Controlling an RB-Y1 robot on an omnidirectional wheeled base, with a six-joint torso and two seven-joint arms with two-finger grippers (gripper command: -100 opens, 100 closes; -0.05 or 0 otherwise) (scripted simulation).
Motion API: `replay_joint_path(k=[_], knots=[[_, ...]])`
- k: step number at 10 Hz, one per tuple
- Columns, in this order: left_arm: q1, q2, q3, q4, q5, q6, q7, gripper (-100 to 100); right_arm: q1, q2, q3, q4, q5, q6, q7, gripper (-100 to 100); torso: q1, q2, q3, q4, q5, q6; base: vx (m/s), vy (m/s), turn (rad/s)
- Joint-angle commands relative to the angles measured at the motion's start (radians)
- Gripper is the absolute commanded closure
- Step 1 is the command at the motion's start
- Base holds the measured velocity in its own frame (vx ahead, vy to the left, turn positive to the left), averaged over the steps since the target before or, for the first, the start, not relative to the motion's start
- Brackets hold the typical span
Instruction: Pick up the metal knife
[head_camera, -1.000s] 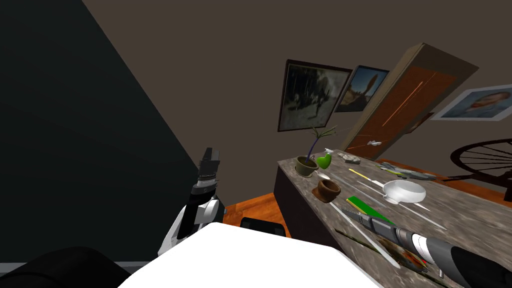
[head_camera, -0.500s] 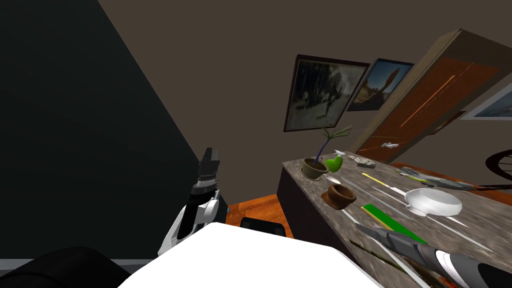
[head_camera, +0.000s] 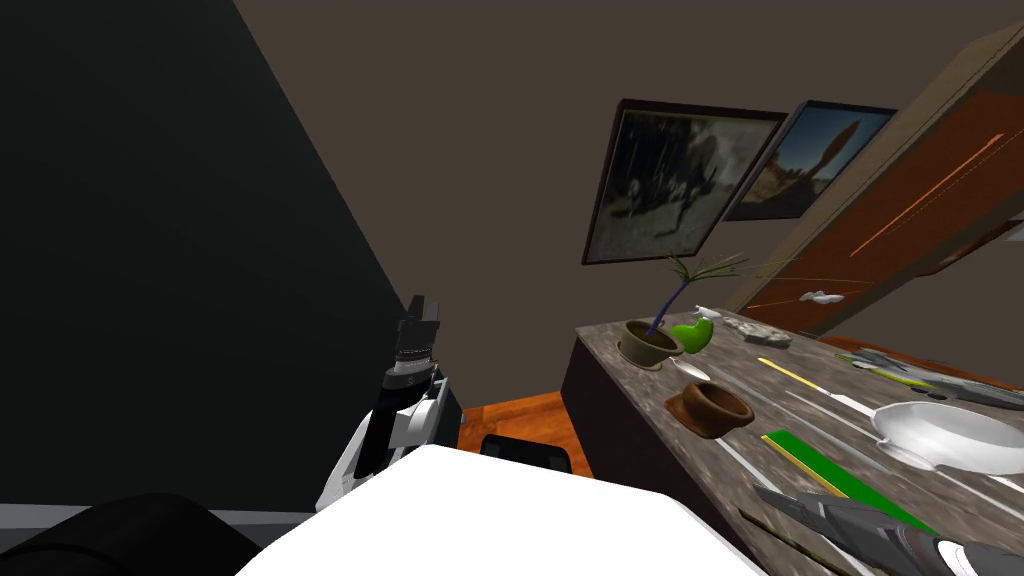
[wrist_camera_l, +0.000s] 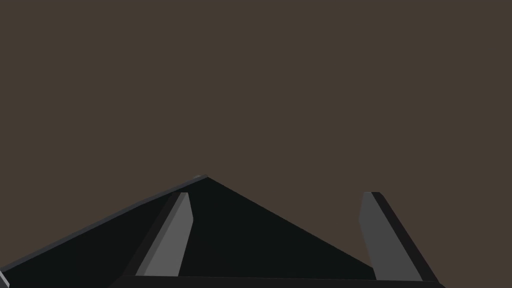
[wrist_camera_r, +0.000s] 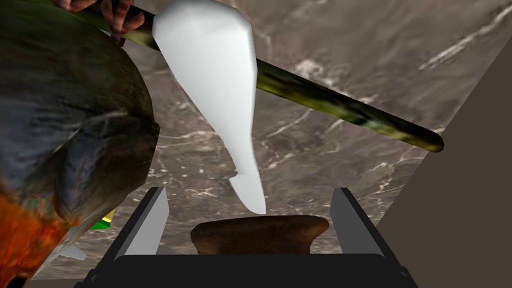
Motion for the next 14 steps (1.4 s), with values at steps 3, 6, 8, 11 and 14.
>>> replay_joint_path(k=[3, 6, 8, 11, 14], knots=[[0.000, 0.000, 0.000, 0.000, 0.000, 0.000, 0.000, 0, 0.036, -0.044, 0.012, 0.019, 0.005, 0.021, 0.013, -100, -0.001, 0.001, 0.000, 0.000, 0.000, 0.000, 0.013, 0.038, 0.054], [0.000, 0.000, 0.000, 0.000, 0.000, 0.000, 0.000, 0, 0.047, -0.070, 0.033, 0.035, 0.011, 0.030, 0.021, -100, -0.001, 0.000, 0.000, 0.000, 0.000, 0.000, 0.019, 0.031, 0.050], [0.000, 0.000, 0.000, 0.000, 0.000, 0.000, 0.000, 0, 0.041, -0.031, 0.048, 0.033, 0.024, 0.042, 0.036, -100, -0.003, 0.002, 0.001, 0.000, -0.001, 0.001, 0.011, -0.004, 0.058], [0.000, 0.000, 0.000, 0.000, 0.000, 0.000, 0.000, 0, 0.029, 0.021, 0.072, 0.031, 0.041, 0.058, 0.054, -100, -0.006, -0.001, 0.000, 0.000, -0.002, 0.000, 0.046, -0.026, 0.086], [0.000, 0.000, 0.000, 0.000, 0.000, 0.000, 0.000, 0, 0.024, 0.037, 0.080, 0.033, 0.046, 0.060, 0.060, 100, -0.005, 0.000, 0.000, 0.000, -0.001, 0.001, 0.022, -0.009, 0.032]])
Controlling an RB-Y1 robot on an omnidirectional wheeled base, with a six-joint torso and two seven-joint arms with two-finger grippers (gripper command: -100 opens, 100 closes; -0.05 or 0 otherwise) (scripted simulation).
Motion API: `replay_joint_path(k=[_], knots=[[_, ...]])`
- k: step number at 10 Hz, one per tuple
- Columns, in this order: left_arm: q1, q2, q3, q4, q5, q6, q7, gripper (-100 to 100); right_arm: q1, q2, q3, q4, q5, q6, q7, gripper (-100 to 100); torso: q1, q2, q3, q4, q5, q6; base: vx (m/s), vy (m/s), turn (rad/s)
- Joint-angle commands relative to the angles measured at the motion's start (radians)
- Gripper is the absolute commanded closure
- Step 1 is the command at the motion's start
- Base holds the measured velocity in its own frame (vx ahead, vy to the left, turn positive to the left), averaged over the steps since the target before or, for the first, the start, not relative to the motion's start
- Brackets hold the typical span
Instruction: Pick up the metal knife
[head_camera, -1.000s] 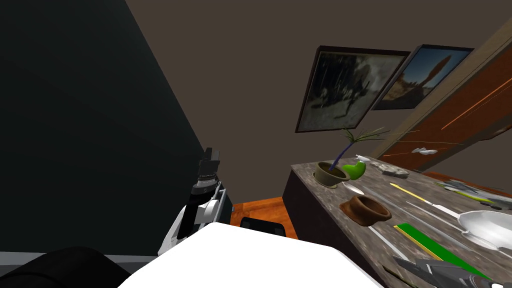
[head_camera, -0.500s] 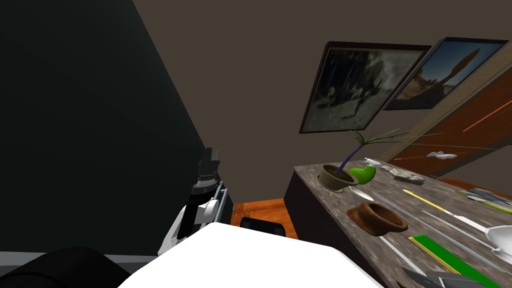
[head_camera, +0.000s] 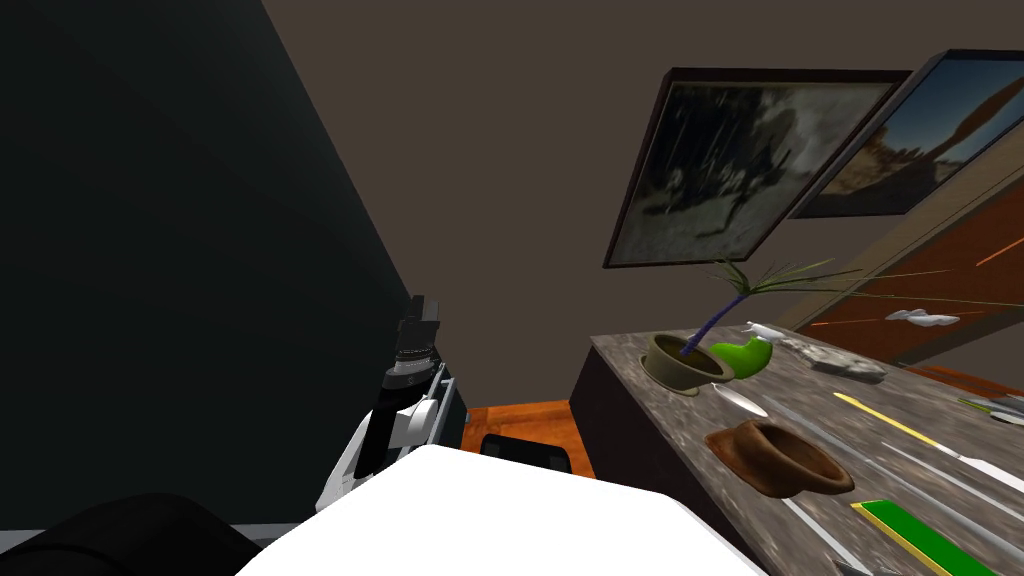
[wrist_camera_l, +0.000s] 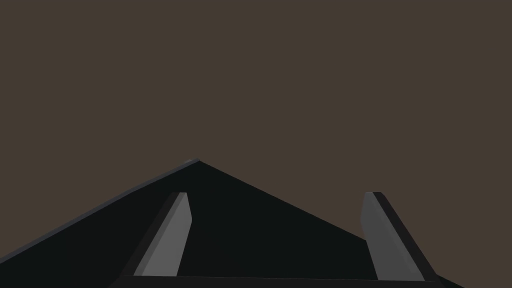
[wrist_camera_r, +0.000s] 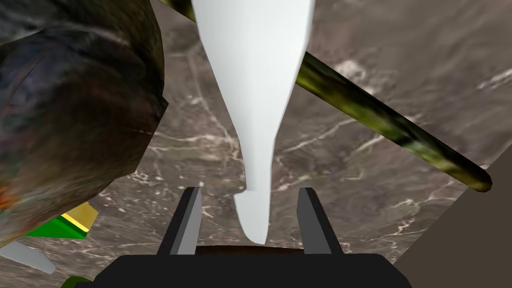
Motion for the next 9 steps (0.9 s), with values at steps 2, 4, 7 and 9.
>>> replay_joint_path(k=[2, 4, 7, 9], knots=[[0.000, 0.000, 0.000, 0.000, 0.000, 0.000, 0.000, 0, 0.000, 0.000, 0.000, -0.001, 0.000, -0.001, 0.000, 100, 0.000, 0.000, 0.000, 0.000, 0.000, 0.000, 0.000, 0.000, 0.000], [0.000, 0.000, 0.000, 0.000, 0.000, 0.000, 0.000, 0, 0.000, 0.000, 0.000, -0.001, 0.000, -0.001, 0.001, 100, -0.001, 0.000, 0.000, 0.000, 0.000, 0.000, 0.000, 0.000, 0.000], [0.000, 0.000, 0.000, 0.000, 0.000, 0.000, 0.000, 0, 0.014, -0.055, -0.026, 0.000, -0.018, -0.014, -0.019, 100, 0.000, 0.002, 0.001, 0.000, 0.001, 0.002, -0.027, 0.014, -0.082], [0.000, 0.000, 0.000, 0.000, 0.000, 0.000, 0.000, 0, 0.023, -0.094, -0.044, 0.001, -0.030, -0.025, -0.033, 100, 0.002, 0.005, 0.003, 0.001, 0.002, 0.001, -0.052, 0.025, -0.085]])
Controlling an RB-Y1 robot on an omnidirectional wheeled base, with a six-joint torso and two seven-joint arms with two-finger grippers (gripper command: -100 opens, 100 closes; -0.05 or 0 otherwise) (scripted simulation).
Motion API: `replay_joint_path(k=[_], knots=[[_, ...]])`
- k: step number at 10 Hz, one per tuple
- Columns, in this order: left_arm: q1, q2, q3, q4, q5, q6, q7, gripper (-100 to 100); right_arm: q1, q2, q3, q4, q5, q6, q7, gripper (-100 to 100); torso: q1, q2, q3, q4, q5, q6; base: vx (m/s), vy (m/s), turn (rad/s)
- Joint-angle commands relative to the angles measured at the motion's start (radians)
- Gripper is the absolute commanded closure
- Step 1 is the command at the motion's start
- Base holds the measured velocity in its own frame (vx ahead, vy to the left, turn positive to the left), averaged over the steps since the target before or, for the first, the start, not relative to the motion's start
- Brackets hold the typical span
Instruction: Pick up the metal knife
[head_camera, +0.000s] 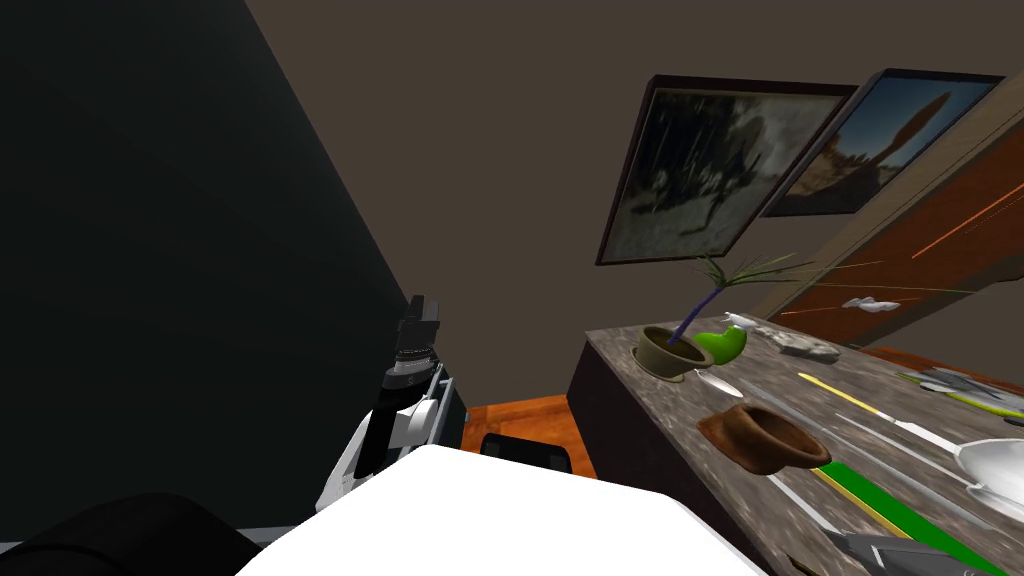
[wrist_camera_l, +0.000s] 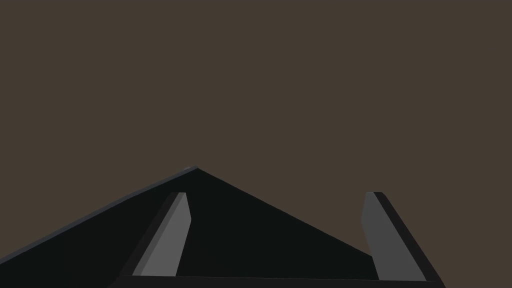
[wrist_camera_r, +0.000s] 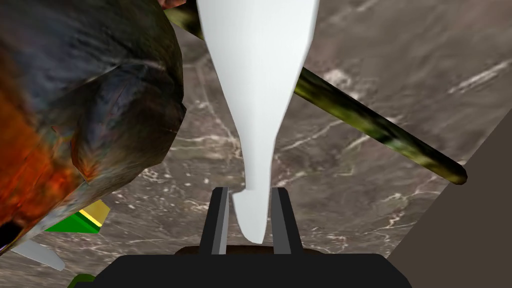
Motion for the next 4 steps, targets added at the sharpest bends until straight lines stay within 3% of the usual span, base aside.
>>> replay_joint_path(k=[1, 3, 4], knots=[[0.000, 0.000, 0.000, 0.000, 0.000, 0.000, 0.000, 0, 0.024, -0.025, -0.029, -0.006, -0.011, -0.005, -0.007, 100, 0.000, 0.000, 0.000, 0.000, 0.000, 0.000, -0.034, 0.019, -0.048], [0.000, 0.000, 0.000, 0.000, 0.000, 0.000, 0.000, 0, 0.017, -0.023, -0.020, -0.001, -0.009, -0.007, -0.008, 100, 0.000, -0.001, -0.001, 0.000, 0.000, 0.000, -0.012, 0.005, -0.008], [0.000, 0.000, 0.000, 0.000, 0.000, 0.000, 0.000, 0, 0.020, -0.023, -0.023, -0.002, -0.010, -0.007, -0.007, 0, 0.000, -0.002, -0.001, 0.000, 0.000, -0.001, 0.000, 0.000, 0.000]])
